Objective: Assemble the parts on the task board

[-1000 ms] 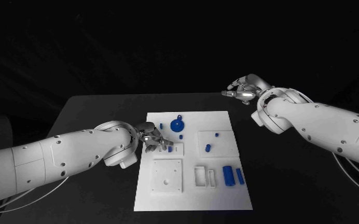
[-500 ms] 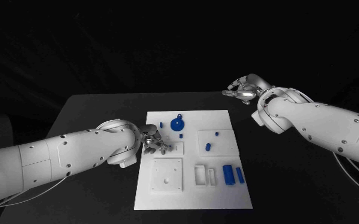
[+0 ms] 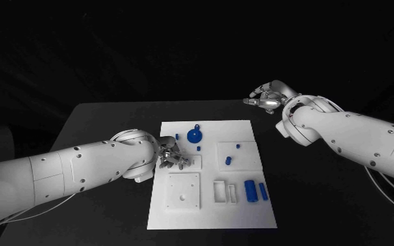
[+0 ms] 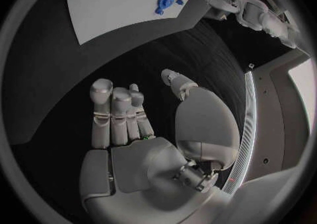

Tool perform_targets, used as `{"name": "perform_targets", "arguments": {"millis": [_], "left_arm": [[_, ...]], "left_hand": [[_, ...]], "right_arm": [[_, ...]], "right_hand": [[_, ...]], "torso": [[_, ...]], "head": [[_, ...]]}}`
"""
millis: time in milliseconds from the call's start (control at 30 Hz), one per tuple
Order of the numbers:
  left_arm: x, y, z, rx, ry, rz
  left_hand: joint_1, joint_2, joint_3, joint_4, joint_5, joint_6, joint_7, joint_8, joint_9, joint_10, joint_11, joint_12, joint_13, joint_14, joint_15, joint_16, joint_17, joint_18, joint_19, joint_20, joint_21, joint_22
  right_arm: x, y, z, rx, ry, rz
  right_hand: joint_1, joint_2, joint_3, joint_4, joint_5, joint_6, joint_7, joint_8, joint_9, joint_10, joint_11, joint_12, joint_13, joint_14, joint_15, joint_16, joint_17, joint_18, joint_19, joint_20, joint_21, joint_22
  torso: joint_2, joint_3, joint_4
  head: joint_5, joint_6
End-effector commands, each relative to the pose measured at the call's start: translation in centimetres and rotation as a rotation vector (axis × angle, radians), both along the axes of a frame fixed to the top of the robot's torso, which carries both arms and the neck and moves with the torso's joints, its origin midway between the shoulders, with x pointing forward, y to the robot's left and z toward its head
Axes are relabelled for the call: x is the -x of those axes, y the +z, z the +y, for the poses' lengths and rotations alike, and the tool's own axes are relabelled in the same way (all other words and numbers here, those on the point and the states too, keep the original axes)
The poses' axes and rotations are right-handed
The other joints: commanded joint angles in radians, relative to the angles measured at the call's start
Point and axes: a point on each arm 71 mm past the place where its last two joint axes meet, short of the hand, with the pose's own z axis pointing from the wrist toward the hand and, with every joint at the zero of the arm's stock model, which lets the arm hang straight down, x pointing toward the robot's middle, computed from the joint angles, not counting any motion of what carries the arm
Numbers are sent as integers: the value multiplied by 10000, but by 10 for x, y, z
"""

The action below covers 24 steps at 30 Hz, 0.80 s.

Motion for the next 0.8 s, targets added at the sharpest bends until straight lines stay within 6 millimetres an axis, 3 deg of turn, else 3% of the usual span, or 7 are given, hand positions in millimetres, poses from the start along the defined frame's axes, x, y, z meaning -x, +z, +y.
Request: {"name": "perform_targets", "arguments": {"millis": [33,567,800], "left_arm": [[0,-1,-3,-218,-80,98],[-6,-3,-6,-848,-2,144],[-8,-4,-7,-923,32,171]], "left_hand": [[-104,-36,-43,34,-4,29,-17,-3,-28,73,-26,61,31,115,-49,67,28,43,67,-1452,64,148],[-402,16,-117,494,-14,63,-48,28,-92,22,-59,260,199,158,-88,181,103,87,152,-1485,142,179],[-280,62,-146,544,-14,13,-54,62,-65,-35,-66,303,259,254,-108,222,127,193,439,-1560,336,198]], "right_arm": [[0,0,2,48,160,31],[0,0,4,42,188,28],[0,-1,4,42,193,34]], "right_hand": [[-61,-14,2,45,42,16,73,57,-11,-52,-22,55,-13,-20,-38,10,-11,1006,21,-77,-66,165],[-65,-19,-5,56,41,16,73,57,-11,-52,-22,58,-18,-19,-38,11,-11,1006,21,-77,-66,165],[-68,-20,-8,61,42,16,73,58,-11,-52,-22,60,-20,-19,-38,11,-11,1006,21,-76,-66,165]], "torso": [[-5,-6,9],[-2,-4,1],[-2,-1,5]], "head": [[-11,-11],[-30,-24],[-36,-36]]}}
